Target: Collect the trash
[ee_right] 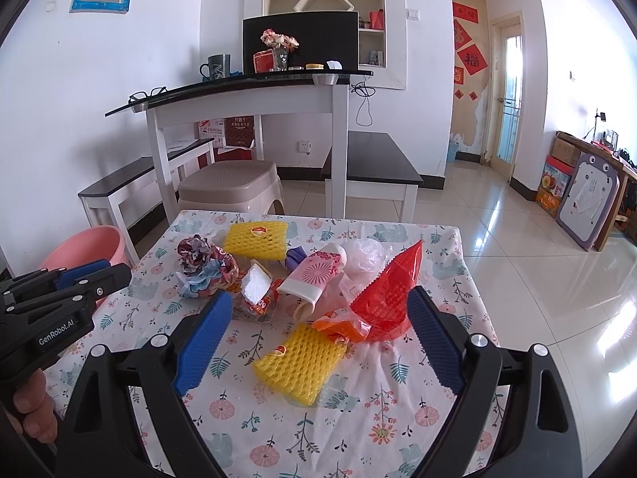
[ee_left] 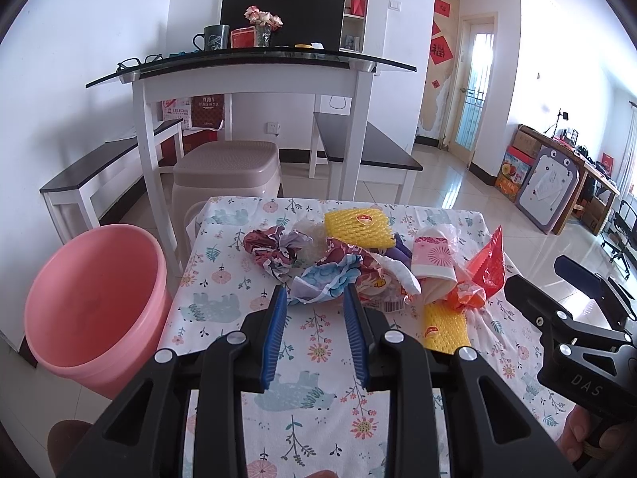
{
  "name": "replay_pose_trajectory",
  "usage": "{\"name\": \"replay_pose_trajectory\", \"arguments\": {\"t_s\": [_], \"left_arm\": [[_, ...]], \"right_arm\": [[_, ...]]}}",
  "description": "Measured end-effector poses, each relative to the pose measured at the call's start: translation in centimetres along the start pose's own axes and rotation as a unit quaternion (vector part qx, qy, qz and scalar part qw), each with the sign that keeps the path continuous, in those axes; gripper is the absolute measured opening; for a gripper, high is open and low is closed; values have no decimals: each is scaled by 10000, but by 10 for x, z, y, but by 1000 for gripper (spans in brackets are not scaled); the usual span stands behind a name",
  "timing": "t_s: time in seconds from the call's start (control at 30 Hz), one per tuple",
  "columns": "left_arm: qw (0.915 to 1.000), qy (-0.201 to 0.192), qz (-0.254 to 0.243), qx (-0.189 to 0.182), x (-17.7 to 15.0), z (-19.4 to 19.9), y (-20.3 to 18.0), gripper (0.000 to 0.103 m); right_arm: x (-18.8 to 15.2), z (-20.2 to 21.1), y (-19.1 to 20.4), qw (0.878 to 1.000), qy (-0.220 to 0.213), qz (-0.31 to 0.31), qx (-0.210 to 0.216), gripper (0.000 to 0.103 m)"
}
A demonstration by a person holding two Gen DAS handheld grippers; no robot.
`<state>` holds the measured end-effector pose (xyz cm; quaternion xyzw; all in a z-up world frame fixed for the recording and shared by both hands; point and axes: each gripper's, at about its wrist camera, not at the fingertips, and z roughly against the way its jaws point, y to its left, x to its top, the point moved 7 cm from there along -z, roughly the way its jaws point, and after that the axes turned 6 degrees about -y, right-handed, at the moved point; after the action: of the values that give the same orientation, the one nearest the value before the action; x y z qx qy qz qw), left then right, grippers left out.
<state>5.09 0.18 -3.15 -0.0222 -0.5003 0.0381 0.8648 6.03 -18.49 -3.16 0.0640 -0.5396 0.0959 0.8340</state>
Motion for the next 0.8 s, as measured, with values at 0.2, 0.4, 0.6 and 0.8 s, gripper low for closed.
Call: {"name": "replay_pose_trajectory", "arguments": {"t_s": [0.2, 0.4, 0.6, 0.8], "left_arm": [[10000, 6, 6, -1, 0, 0, 1, 28], [10000, 4, -1, -14, 0, 0, 0, 28], [10000, 16, -19, -40, -1, -1, -1, 28], [9999, 40, -43, -132, -6, -5, 2, 28]], "right_arm": [[0, 0, 1, 10000, -5, 5, -7, 90], [2, 0, 0, 10000, -9, -2, -9, 90], [8, 1, -1, 10000, -21, -11, -21, 90], [6, -2, -8, 9999, 7, -41, -94, 90]]}}
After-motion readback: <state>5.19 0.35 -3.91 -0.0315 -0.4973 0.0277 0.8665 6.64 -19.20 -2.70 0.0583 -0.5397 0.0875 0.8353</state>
